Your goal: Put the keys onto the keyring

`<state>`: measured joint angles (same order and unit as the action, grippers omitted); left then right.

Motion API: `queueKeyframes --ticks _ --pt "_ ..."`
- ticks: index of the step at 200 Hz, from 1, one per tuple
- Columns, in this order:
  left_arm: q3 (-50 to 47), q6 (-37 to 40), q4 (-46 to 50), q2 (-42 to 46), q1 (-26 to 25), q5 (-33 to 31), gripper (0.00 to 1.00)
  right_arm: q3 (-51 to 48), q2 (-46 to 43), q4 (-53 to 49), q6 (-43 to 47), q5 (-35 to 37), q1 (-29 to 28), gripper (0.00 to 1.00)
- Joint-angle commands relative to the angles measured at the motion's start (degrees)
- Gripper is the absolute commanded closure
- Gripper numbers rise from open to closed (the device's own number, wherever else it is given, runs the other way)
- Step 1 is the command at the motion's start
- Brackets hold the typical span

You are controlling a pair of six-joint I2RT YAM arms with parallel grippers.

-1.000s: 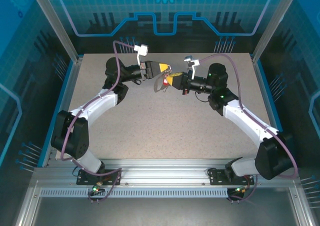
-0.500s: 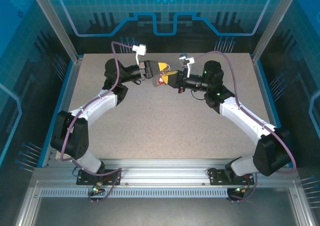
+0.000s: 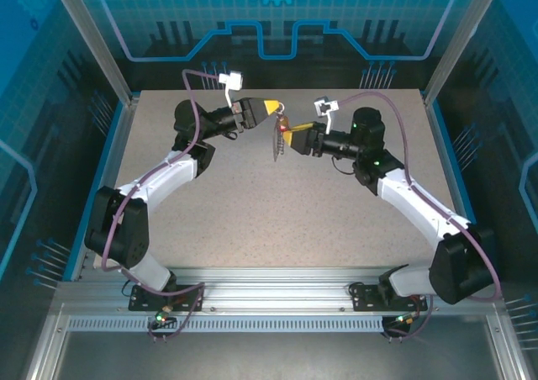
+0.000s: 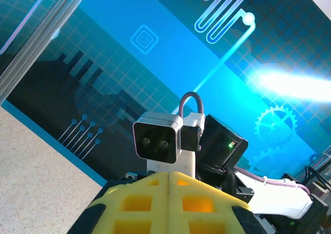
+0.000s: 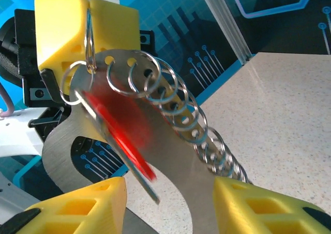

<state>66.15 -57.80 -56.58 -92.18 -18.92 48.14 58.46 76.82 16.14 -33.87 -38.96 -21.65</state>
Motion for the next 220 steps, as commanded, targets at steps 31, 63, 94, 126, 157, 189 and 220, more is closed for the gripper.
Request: queueKeyframes --ticks 31,63,94,126,157,189,220 --pt "-1.04 -1.0 -4.97 2.27 -0.15 -3.53 1.0 -0.97 -4.88 1.61 -6.03 6.56 3.06 0.47" --pt "-2.29 -1.86 -7.11 2.36 -0.16 -5.5 1.0 1.9 -4.53 3.79 -9.31 8.14 2.84 0.48" --pt "-3.59 -3.2 -9.94 2.01 -0.33 -7.91 1.0 4.75 -2.33 7.34 -13.09 9.69 1.61 0.51" --pt "-4.1 -4.33 -11.95 1.47 -0.51 -9.54 1.0 7.12 1.03 11.35 -16.58 11.2 -0.37 0.53" --pt "-4.01 -4.6 -12.3 1.13 -0.86 -9.73 1.0 8.88 4.31 14.85 -19.19 11.01 -1.75 0.55" --pt "-4.01 -4.58 -12.25 1.08 -1.02 -9.7 1.0 9.91 5.81 16.54 -19.88 10.31 -2.64 0.59" --pt "-4.09 -4.53 -12.42 0.95 -1.03 -9.56 1.0 9.94 6.11 16.57 -19.62 10.06 -3.31 0.61"
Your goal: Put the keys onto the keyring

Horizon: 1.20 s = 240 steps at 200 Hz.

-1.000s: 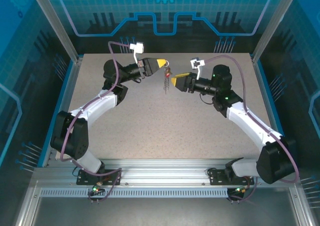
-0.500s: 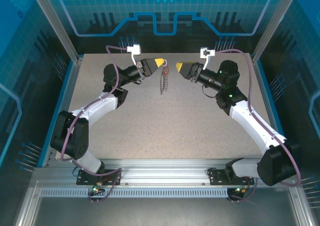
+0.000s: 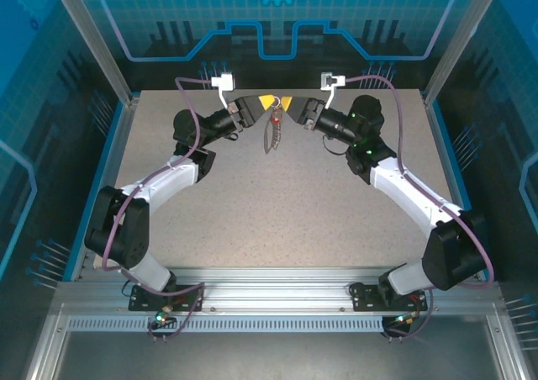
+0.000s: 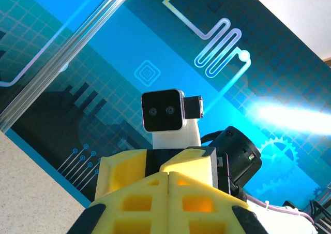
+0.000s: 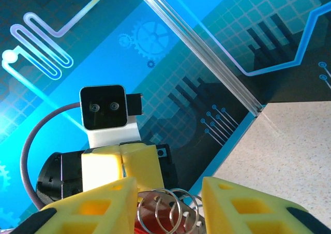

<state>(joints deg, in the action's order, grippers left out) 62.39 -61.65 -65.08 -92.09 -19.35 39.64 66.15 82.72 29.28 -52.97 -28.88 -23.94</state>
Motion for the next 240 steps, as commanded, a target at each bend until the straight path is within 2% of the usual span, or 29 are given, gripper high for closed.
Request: queueKeyframes --ticks 1,151,240 --pt "-0.34 -0.72 -3.91 0.86 -0.6 -1.05 1.0 2.24 0.18 3.51 -0.49 -0.03 -1.06 0.61" --pt "-0.43 -0.84 -4.15 0.51 -0.68 -0.79 1.0 1.09 -0.45 4.33 -0.2 0.06 -2.05 0.59" --pt "-0.34 -1.16 -4.22 0.34 -0.68 -0.35 1.0 2.49 1.57 5.09 -0.55 -1.31 -2.23 0.8"
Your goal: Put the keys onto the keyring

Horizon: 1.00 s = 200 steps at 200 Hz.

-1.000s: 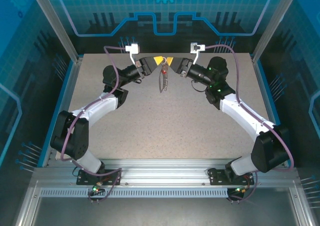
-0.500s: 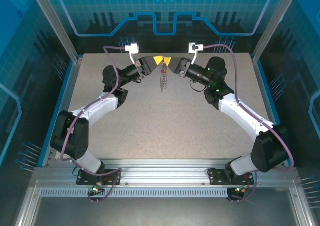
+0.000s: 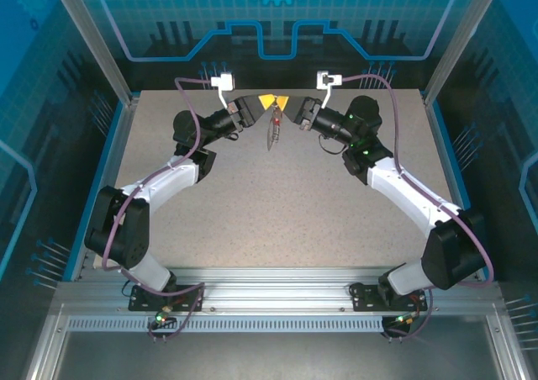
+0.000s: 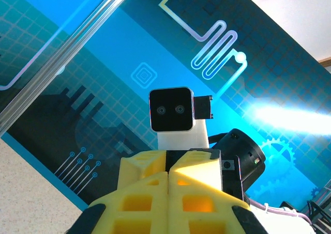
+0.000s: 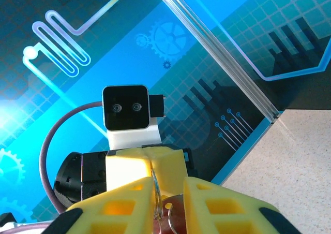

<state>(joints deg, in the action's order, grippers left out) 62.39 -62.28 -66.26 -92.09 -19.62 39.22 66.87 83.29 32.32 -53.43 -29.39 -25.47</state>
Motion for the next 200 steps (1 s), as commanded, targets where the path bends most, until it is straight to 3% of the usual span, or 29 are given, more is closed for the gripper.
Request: queueKeyframes --ticks 1,23,48,96,147,200 --pt "-0.38 -0.54 -3.06 0.34 -0.47 0.06 1.0 1.77 1.05 2.05 -0.14 -0.83 -0.71 0.8" --pt "-0.34 -0.51 -3.08 0.2 -0.51 0.24 1.0 2.25 1.44 2.18 -0.15 -1.18 -0.68 0.83" --pt "0.0 -0.69 -3.06 -0.11 -0.5 0.5 1.0 2.82 1.97 2.31 -0.05 -2.02 -0.66 1.0" --pt "1.1 -0.73 -1.2 -0.45 -0.34 1.77 1.0 3.0 1.93 1.09 1.2 -4.11 0.84 1.0" --pt "1.68 -0.26 0.45 0.06 1.46 2.44 0.63 3.61 0.92 -3.8 4.22 -8.92 5.29 1.0" --pt "4.52 4.03 8.72 0.42 3.5 6.33 0.51 7.63 0.3 -14.44 12.75 -15.71 8.25 1.0"
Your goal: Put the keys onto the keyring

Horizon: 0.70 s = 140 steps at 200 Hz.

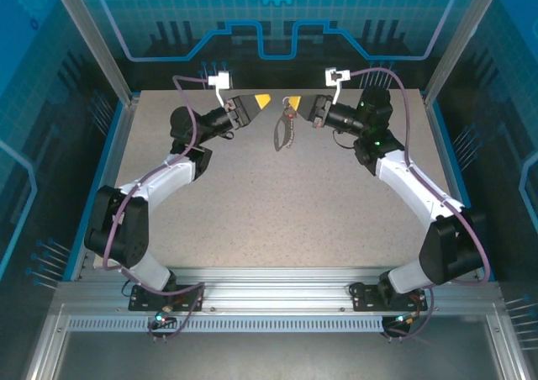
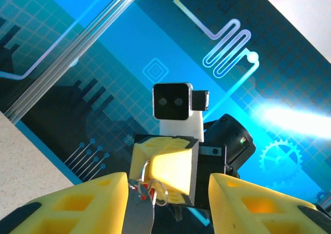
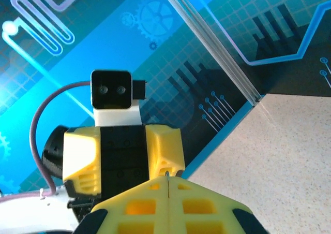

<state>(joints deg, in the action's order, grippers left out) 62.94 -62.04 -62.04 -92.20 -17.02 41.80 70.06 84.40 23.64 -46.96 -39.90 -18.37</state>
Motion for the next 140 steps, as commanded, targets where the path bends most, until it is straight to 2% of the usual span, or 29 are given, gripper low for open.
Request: queueKeyframes --ticks 1,40,79,106,140 --pt "4.09 4.0 4.79 0.53 0.92 3.96 0.51 4.59 -0.82 -5.91 6.54 -5.37 1.23 1.0" --pt "8.83 12.48 17.33 0.36 1.37 9.68 0.46 10.97 0.7 -19.68 16.96 -11.55 2.63 1.0" --pt "13.05 21.44 29.9 0.45 1.39 12.44 0.48 17.22 3.31 -32.28 26.27 -16.05 2.8 1.0" --pt "14.08 22.75 31.5 0.14 1.37 13.37 0.57 19.29 4.84 -36.24 28.74 -16.73 2.81 1.0" --pt "14.48 22.25 31.02 -0.34 1.28 14.43 0.59 19.89 6.25 -36.82 28.87 -17.06 2.78 1.0"
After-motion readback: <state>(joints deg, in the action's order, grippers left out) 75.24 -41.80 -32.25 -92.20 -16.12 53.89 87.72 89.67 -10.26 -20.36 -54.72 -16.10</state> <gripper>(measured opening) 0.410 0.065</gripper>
